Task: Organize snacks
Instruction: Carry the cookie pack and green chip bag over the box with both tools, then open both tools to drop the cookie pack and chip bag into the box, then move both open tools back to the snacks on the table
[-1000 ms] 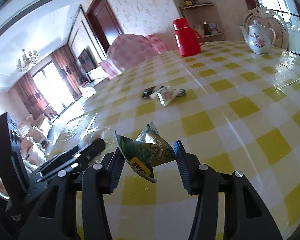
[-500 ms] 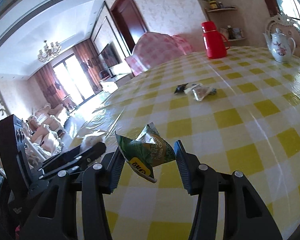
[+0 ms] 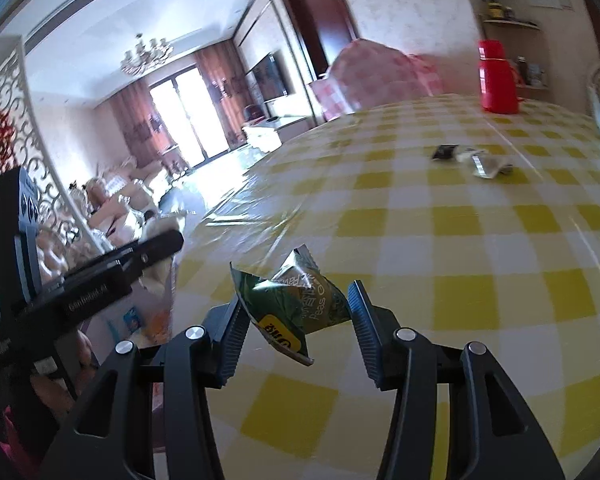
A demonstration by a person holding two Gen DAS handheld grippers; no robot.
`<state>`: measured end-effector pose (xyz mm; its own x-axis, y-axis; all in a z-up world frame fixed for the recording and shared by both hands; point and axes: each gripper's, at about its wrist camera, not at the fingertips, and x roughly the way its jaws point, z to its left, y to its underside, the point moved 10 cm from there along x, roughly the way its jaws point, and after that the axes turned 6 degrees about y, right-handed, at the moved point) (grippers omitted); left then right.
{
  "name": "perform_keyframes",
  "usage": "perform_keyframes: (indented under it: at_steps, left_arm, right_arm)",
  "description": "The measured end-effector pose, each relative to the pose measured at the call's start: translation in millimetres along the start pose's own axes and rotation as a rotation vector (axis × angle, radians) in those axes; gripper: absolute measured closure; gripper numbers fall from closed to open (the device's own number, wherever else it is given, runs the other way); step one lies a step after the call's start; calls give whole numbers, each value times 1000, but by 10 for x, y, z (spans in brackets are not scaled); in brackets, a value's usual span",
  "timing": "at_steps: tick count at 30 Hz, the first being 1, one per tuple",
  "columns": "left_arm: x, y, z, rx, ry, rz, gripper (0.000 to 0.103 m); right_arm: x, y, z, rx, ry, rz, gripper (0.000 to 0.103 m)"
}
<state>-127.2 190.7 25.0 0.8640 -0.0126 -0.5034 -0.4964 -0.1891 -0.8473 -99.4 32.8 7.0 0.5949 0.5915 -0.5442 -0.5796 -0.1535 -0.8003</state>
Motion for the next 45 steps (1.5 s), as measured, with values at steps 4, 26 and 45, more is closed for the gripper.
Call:
perform_keyframes:
  at_steps: [4,26,45]
  left_arm:
    - [-161,38,232,3,-29,-5,56]
    - [-770,365,1836,13,-243,172,56]
    - [-1010,-80,1605,-118,-293,-94,2]
  right_arm:
    - [42,66,295,-36,-23,20,54]
    - [411,833,2149,-416,-195,190,54]
    - [-68,111,1274,-167,-235,32,15]
